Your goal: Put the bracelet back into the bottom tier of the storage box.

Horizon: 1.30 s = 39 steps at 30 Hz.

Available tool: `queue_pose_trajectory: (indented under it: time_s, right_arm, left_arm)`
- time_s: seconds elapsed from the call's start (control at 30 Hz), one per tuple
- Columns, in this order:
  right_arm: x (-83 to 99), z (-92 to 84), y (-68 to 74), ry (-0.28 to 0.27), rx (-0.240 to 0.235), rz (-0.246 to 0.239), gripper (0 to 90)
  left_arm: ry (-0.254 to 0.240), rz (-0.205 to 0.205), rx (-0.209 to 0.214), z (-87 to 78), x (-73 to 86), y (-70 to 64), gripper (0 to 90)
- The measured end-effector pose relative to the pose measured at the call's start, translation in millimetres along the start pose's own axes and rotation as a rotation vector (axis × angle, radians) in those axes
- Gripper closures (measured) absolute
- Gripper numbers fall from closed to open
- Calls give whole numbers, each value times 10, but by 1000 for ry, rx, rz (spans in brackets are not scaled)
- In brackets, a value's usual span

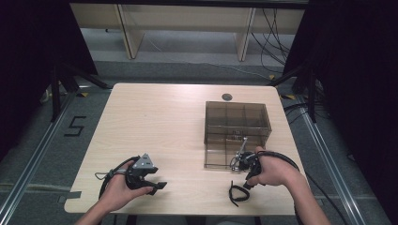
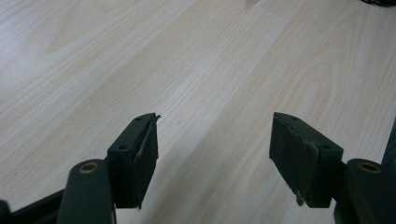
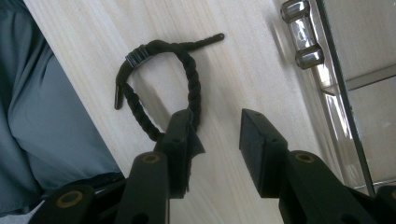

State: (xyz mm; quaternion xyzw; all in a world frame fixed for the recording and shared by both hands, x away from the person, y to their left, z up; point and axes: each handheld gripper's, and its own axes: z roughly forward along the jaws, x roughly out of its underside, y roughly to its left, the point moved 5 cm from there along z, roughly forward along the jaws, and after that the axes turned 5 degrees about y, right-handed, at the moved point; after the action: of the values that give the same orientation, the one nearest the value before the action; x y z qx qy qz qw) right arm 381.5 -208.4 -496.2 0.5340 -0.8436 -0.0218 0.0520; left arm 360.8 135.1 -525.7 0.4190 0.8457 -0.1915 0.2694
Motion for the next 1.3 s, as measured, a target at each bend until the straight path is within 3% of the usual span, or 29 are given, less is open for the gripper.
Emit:
queue_pose_trajectory:
  time_s: [0.07, 0.17, 0.3, 0.4, 0.47, 0.5, 0.53, 0.57, 0.6, 0.63, 0.73, 0.9, 0.93, 1.03, 1.13, 1.17, 1.23, 1.3]
  right_arm:
    - [-4, 4, 11, 0, 3, -17, 647]
    - [-4, 8, 16, 5, 9, -12, 650]
    - [-27, 35, -9, -5, 32, -70, 655]
    - [-51, 29, 3, -3, 48, -66, 664]
    - [-66, 42, -9, -8, 45, -90, 673]
    - [-63, 46, -16, -6, 49, -88, 676]
    - [-54, 40, 27, 21, 41, -38, 679]
    - [-62, 49, 11, 19, 42, -72, 682]
    - [-53, 53, 20, 21, 41, -53, 685]
    - [-65, 65, 10, 17, 41, -78, 688]
    - [-71, 62, 19, 17, 54, -70, 696]
    - [-107, 98, 31, 17, 45, -107, 704]
    - [-110, 104, 57, 26, 51, -83, 705]
    - [-126, 133, 69, 32, 45, -102, 710]
    - [-136, 129, 106, 46, 39, -80, 718]
    - [-144, 143, 90, 35, 40, -107, 723]
    - [-148, 148, 114, 48, 35, -88, 733]
    - [-152, 177, 97, 48, 39, -113, 743]
  left_arm:
    - [1, 21, -2, -4, -7, 3, 323]
    - [-2, 19, -1, -4, -7, 2, 323]
    - [-1, 13, -3, -12, 1, 0, 323]
    - [-2, 3, -13, -14, 6, 8, 324]
    - [-3, 2, -11, -15, 6, 6, 323]
    - [-4, 3, -12, -14, 4, 6, 323]
    - [-4, 2, -5, -13, 1, -2, 324]
    - [-3, 2, -3, -9, 1, -3, 324]
    - [-1, 14, -3, -10, 0, 0, 324]
    - [-2, 13, -3, -9, -1, -1, 323]
    - [-5, -4, -2, -8, 2, -5, 324]
    - [0, 14, -3, -13, 1, 0, 323]
    - [-1, 14, -3, -13, 0, -1, 324]
    - [-6, -1, -5, -11, 2, -3, 324]
    - [-5, 0, -4, -12, 2, -4, 323]
    - [-4, 3, 0, -10, 2, -5, 324]
    - [-1, 14, -3, -13, 1, -1, 324]
    - [-2, 18, -3, -15, -1, 2, 323]
